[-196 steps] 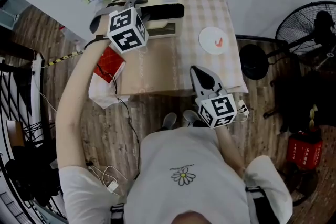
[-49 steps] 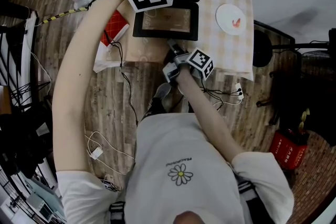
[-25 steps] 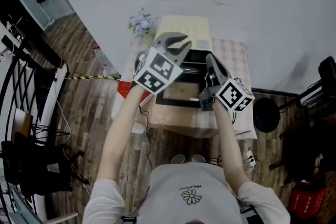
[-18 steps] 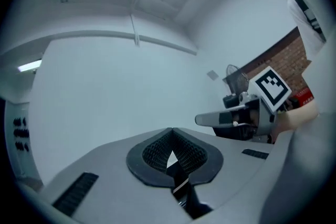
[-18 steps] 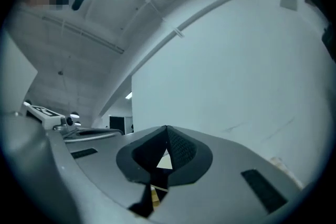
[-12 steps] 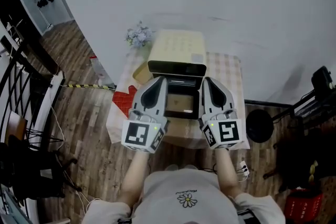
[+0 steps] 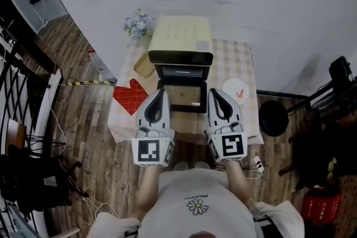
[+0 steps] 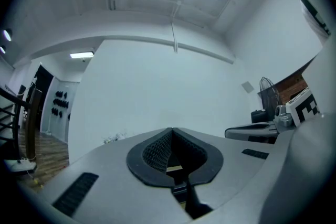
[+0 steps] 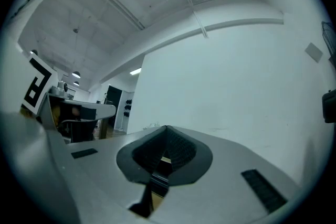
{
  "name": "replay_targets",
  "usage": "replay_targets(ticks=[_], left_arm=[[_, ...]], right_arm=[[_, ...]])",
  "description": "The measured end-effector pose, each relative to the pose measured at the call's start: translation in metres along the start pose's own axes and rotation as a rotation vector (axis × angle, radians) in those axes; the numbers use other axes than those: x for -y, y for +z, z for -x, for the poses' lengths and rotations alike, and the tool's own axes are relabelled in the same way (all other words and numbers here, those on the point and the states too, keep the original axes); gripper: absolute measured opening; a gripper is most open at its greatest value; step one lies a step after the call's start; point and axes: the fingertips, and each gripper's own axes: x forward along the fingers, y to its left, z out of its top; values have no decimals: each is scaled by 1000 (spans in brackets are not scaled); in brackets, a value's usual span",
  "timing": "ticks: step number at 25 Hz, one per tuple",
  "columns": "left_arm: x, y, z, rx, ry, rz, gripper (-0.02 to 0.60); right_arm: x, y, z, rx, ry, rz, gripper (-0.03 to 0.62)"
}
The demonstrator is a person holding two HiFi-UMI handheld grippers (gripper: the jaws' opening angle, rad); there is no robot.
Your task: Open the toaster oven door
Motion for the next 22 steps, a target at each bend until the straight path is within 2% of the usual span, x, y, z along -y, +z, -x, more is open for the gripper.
replay_targets(ticks=[4,8,12,16,22], left_arm=[[5,2,1,11,-25,-32,17],[6,3,-1,5,-24,9,17],[3,0,0,-8,-18,36,17],[4,2,-2,-4,-11,16,17],[-1,1,2,-2,9,39,17]], right_arm=[[-3,9,0,30,9,9,8],[-5,17,-2,66,17,11,8],[-5,16,-2,54,20,6,8],[-1,7,0,25,13,1,8],[-6,3,2,12,22,5,8]])
